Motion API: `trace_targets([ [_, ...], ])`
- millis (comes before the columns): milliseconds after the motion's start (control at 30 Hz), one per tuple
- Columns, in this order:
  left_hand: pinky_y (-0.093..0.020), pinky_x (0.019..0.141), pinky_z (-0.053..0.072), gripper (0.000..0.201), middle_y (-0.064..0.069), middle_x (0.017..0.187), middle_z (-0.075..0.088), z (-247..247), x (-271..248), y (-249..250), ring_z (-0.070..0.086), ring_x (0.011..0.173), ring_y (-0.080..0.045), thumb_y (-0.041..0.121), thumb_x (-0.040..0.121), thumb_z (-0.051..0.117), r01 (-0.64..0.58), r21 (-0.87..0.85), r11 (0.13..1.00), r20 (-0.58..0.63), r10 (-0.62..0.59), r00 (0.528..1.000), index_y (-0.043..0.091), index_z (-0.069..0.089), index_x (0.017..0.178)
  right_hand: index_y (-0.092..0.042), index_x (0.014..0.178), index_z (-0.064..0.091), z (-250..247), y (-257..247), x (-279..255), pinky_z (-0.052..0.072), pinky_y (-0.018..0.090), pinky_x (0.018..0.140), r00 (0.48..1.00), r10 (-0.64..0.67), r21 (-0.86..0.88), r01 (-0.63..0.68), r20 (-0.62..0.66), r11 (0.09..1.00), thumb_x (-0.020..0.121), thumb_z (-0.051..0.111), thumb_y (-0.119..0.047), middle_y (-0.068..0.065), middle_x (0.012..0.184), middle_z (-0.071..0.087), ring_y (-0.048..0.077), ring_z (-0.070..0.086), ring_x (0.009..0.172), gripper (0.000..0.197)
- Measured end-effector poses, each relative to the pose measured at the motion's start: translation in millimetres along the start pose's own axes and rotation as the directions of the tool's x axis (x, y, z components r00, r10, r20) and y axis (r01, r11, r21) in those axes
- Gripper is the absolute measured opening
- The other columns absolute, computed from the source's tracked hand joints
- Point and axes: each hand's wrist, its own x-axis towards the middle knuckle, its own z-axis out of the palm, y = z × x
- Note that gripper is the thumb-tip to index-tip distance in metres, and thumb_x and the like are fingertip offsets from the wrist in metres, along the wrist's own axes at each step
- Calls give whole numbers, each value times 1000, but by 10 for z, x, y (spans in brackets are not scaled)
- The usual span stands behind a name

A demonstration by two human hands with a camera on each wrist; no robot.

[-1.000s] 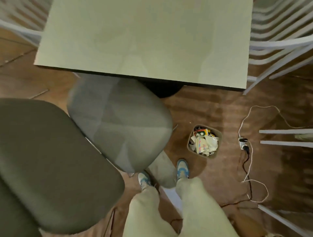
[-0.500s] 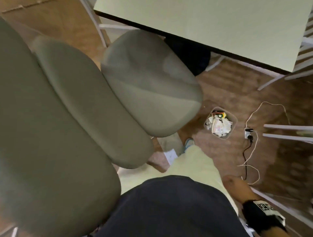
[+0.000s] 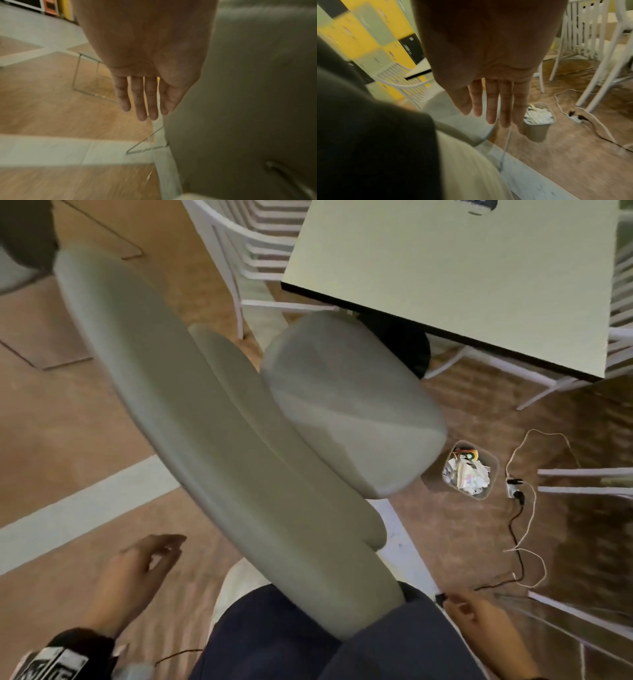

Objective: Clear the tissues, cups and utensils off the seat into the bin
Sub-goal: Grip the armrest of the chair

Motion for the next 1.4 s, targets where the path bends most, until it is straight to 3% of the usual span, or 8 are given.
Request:
trace_targets([
  [100,-7,80,39,28,13,99,65,-497,1,253,61,84,-7,20,86,65,-160,23,987,-160,162,974,39,58,106,-52,82,56,-113,-272,-257,46,6,63,989,-128,58,133,-76,990,88,66,-31,-12,81,73,-2,67,74,24],
  [167,-19,86,42,34,21,100,57,-803,33,446,57,89,-11,26,80,69,-288,58,956,-256,293,921,41,55,106,-50,84,58,-240,-512,-478,51,18,70,975,-186,95,198,-123,976,90,54,-44,-20,78,71,-5,67,74,10],
  [267,-40,96,42,52,21,112,48,-1173,160,623,48,108,-4,36,70,84,-484,150,862,-308,506,805,19,55,110,-49,89,60,-373,-998,-941,46,12,70,932,-269,119,303,-242,945,90,41,-53,-33,91,63,-4,65,75,19],
  [400,-59,107,30,85,-10,137,49,-1594,628,781,40,135,-34,75,66,56,-708,459,537,-38,808,588,17,52,128,-48,111,56,-324,-1843,-1465,37,3,80,887,-378,73,410,-266,909,83,27,-76,-36,111,54,-13,53,101,49],
  [500,-60,112,18,99,-4,147,43,-1719,994,846,32,141,-31,91,64,39,-763,565,314,259,810,526,29,43,141,-41,133,40,-104,-2355,-1619,34,12,90,870,-428,-144,404,-243,903,73,14,-87,-31,127,40,-12,39,111,80],
  [633,-60,112,16,92,3,130,58,-1666,1279,995,49,129,-27,93,65,32,-772,606,194,307,838,451,31,52,131,-33,143,27,116,-2882,-1629,41,29,98,869,-407,-242,346,-281,907,72,14,-87,-13,138,40,11,43,124,90],
  [900,-40,85,37,78,5,95,69,-1614,1279,1087,62,92,-23,93,63,43,-797,575,186,263,880,395,29,64,104,-22,94,51,292,-3322,-1282,39,33,56,784,-371,-426,151,-498,892,71,23,-91,1,85,63,26,65,79,78],
  [1400,-37,71,44,77,0,84,71,-582,487,1557,65,78,-26,89,69,46,-779,552,298,70,914,399,20,69,95,-30,95,68,-344,-1917,-1167,51,30,51,729,-470,-513,190,-497,837,67,25,-95,-8,79,70,17,67,67,82],
])
